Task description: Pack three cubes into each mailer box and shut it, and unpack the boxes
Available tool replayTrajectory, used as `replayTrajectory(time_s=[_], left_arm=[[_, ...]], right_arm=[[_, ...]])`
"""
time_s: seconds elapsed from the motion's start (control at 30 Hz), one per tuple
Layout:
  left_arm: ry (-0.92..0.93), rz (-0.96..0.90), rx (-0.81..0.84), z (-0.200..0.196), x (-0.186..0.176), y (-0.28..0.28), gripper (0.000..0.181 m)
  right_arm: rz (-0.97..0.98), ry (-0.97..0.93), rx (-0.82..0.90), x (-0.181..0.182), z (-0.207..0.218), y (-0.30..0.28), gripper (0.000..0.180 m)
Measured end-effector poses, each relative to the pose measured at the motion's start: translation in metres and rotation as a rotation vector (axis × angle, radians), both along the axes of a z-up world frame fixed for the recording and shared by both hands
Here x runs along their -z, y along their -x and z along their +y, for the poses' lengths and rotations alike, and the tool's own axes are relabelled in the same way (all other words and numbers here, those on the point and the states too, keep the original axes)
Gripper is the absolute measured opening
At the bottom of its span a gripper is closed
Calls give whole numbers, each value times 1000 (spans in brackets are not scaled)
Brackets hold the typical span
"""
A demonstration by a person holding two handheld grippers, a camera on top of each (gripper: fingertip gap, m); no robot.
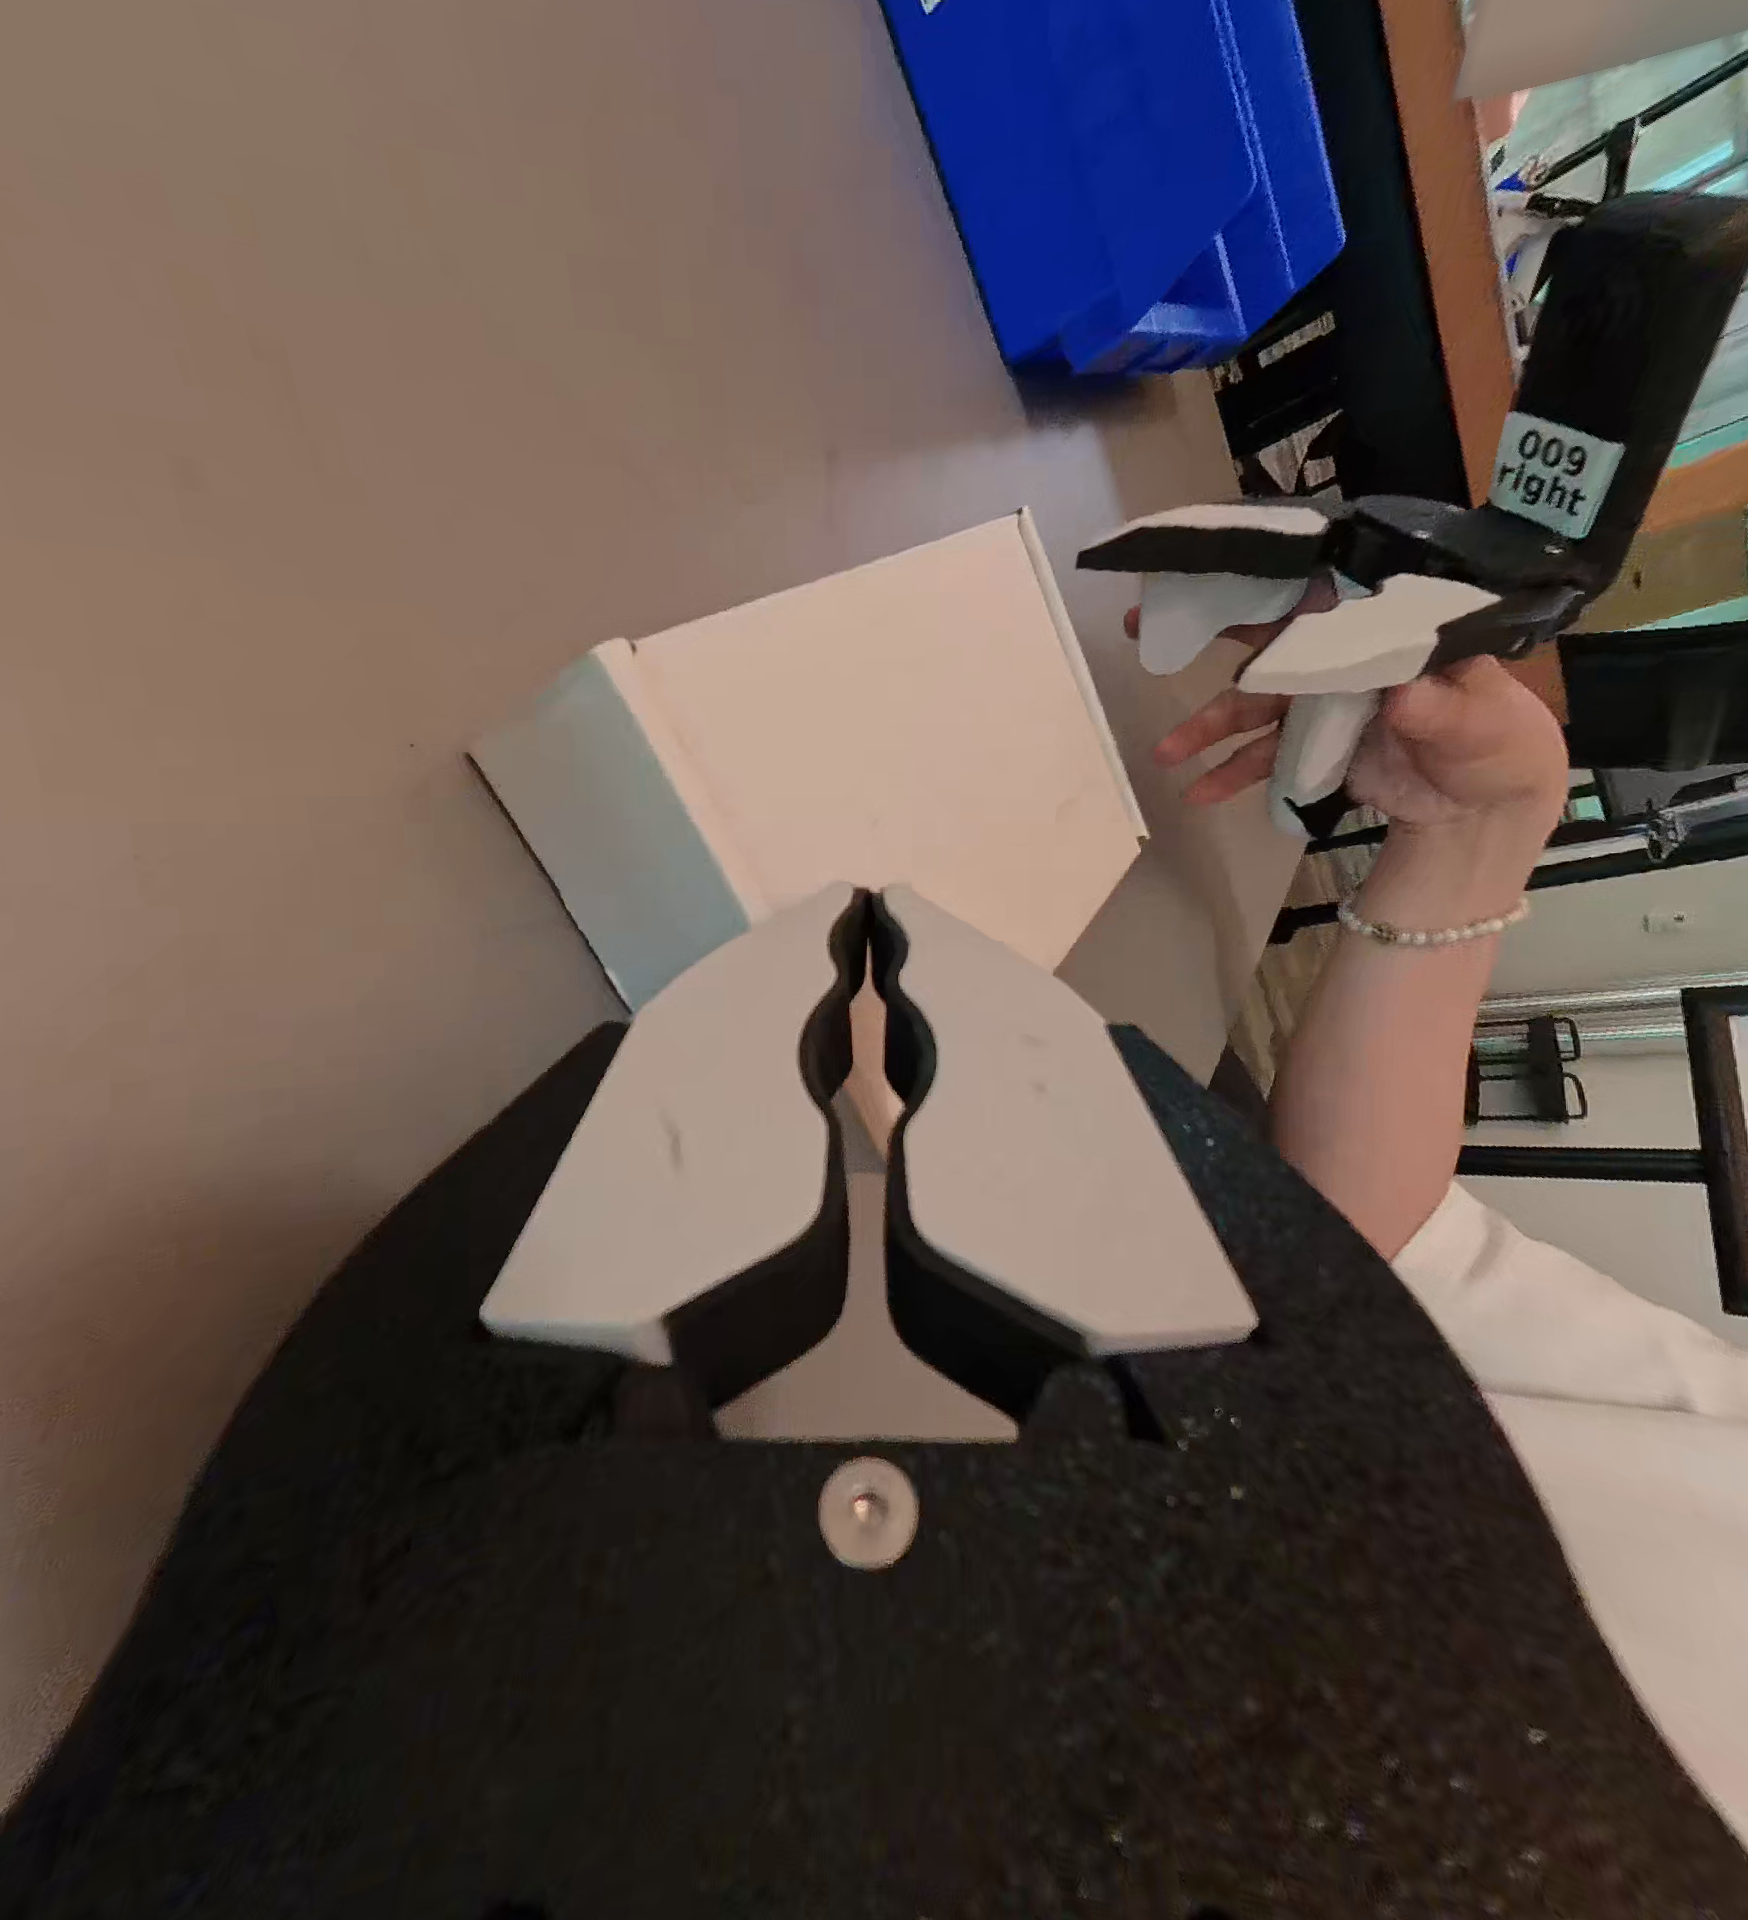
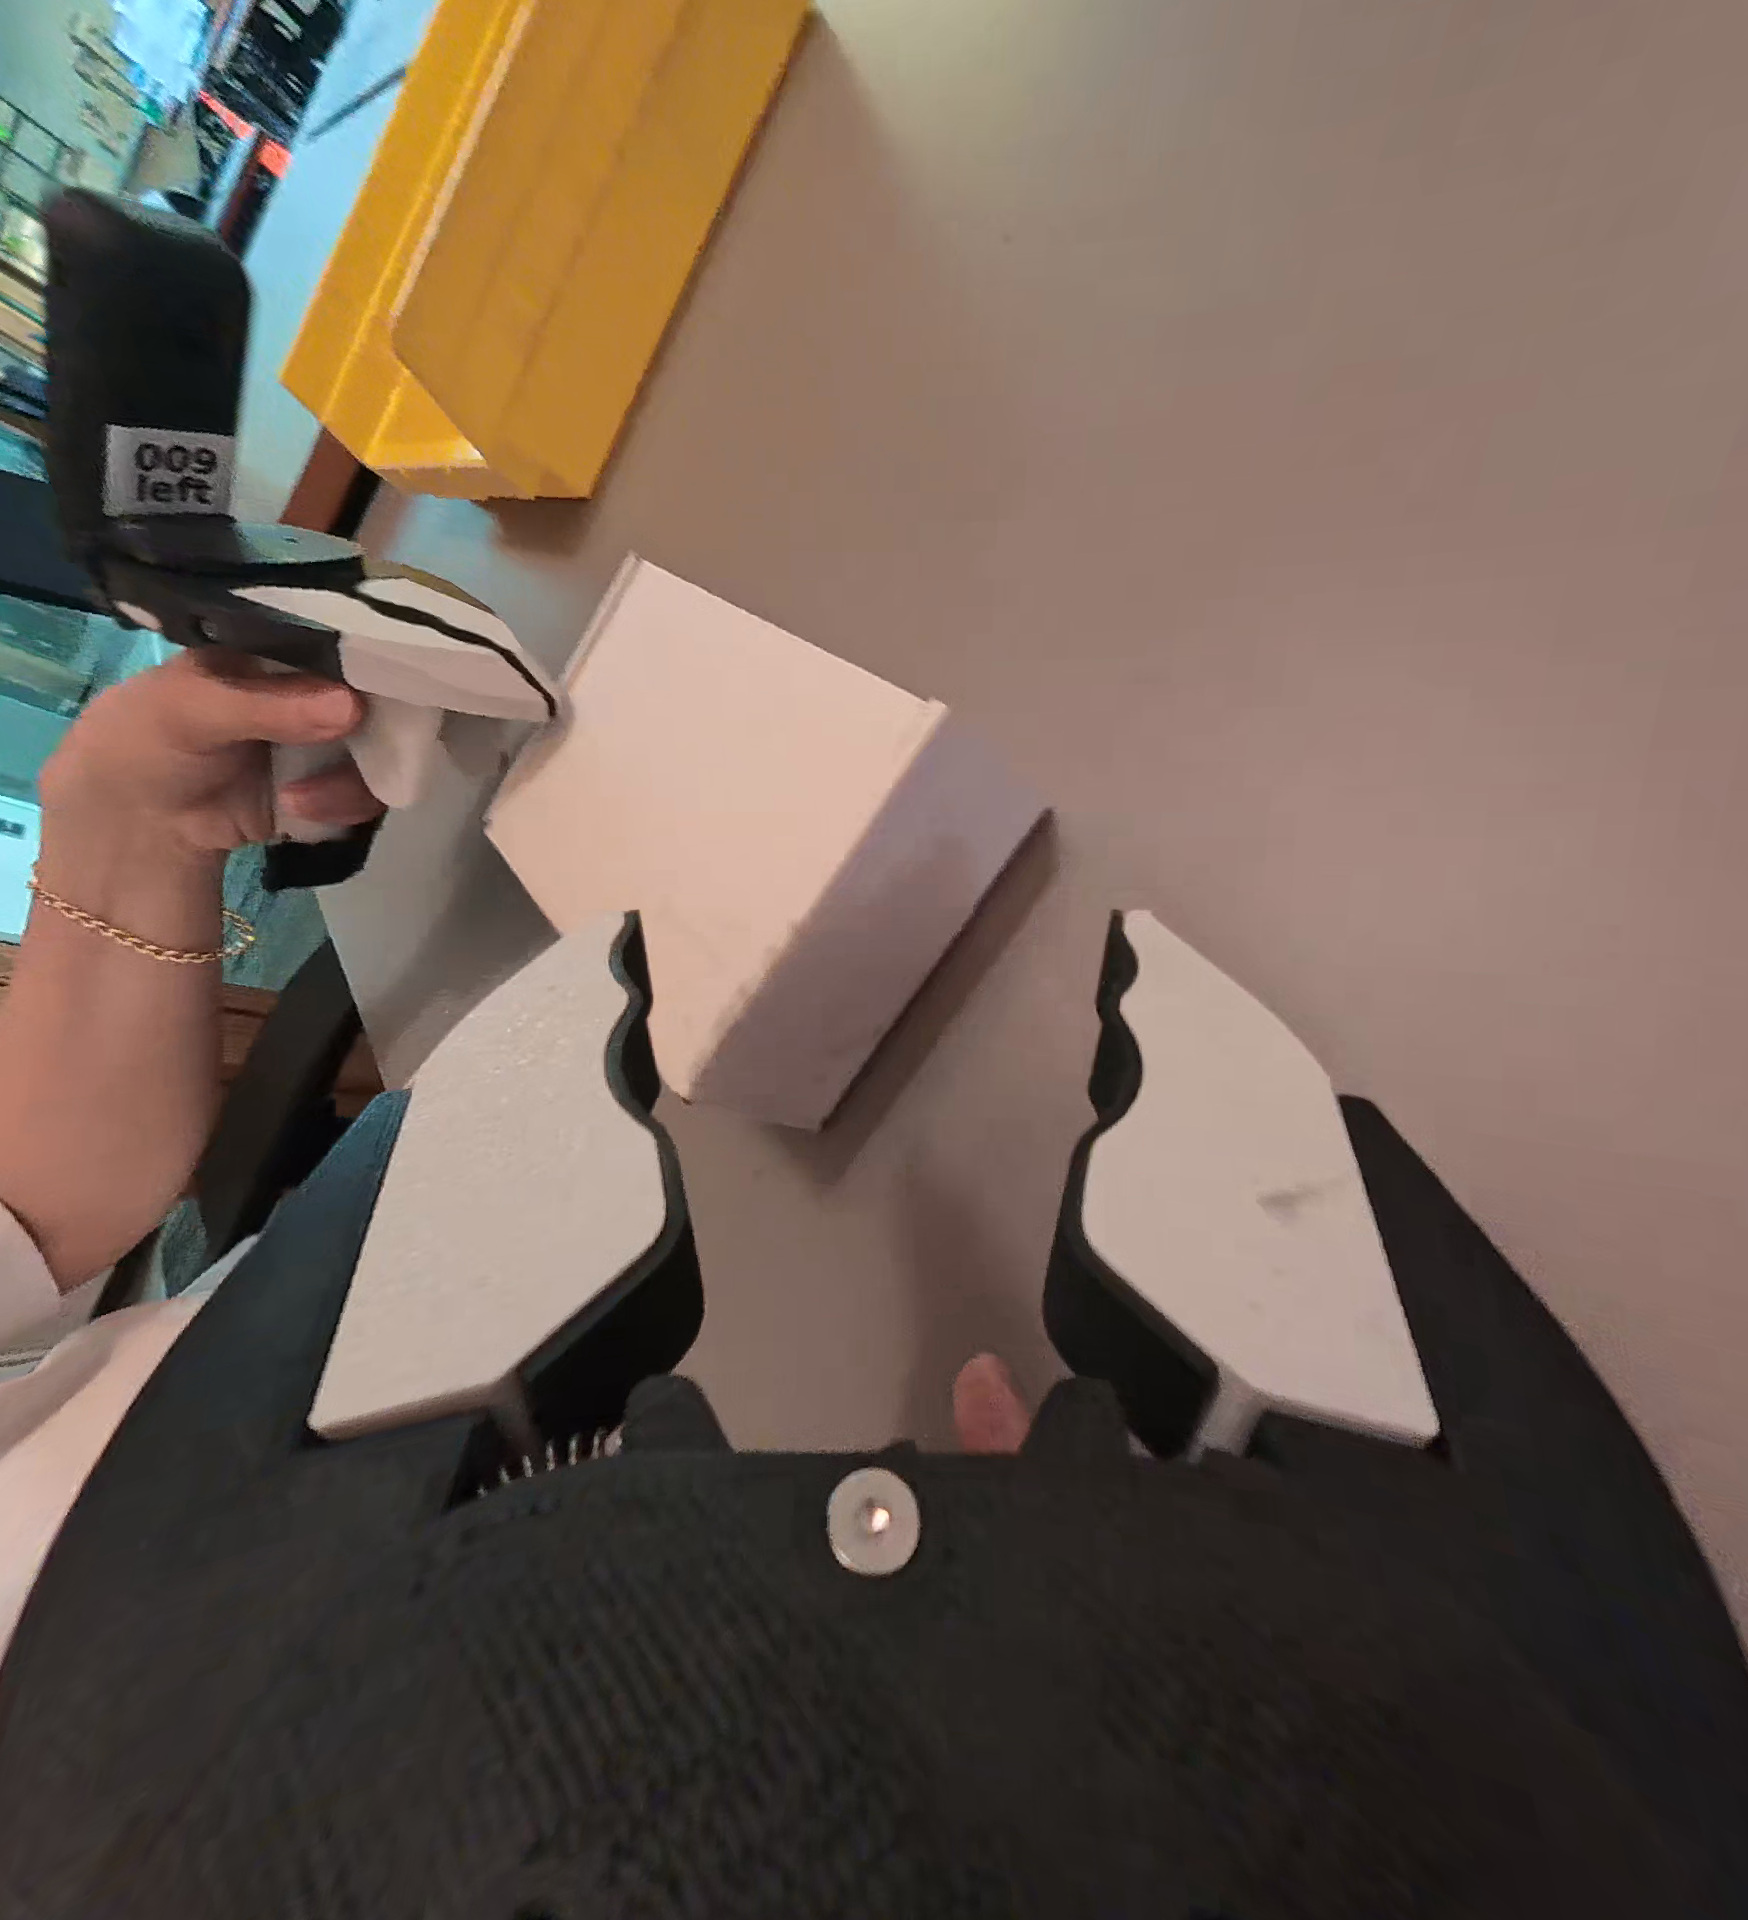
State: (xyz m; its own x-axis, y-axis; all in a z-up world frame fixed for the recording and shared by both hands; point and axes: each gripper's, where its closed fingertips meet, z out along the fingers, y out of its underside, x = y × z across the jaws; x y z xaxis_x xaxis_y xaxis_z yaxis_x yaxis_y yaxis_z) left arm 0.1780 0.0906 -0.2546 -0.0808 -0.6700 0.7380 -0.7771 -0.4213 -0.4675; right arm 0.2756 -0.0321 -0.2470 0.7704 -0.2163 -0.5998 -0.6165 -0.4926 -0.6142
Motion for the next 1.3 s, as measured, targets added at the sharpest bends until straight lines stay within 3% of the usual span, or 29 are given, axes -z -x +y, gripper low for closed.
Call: replayTrajectory(time_s=[0.37,0.53,0.67,0.8,0.93,1.03,1.13,1.2,1.3], left_arm=[[-237,-113,35,18,5,6,0],[-192,-169,29,12,3,5,0],[-217,-184,39,16,4,6,0],[-174,-196,16,27,5,7,0],[-118,-221,6,26,4,7,0],[-172,-219,30,25,4,8,0],[-156,-233,17,25,4,8,0],[-160,-236,11,28,5,9,0],[-148,-235,0,32,5,10,0]], right_arm=[[81,-30,-21,-1,-2,8,88],[167,-106,-89,-20,16,47,81],[130,-20,3,-3,1,50,84],[254,-22,25,7,-1,66,81],[387,-113,41,-5,13,82,81],[424,-109,42,-6,31,88,96],[407,-11,77,14,42,81,90],[495,-53,51,9,54,85,80],[606,-132,1,-1,69,89,84]])
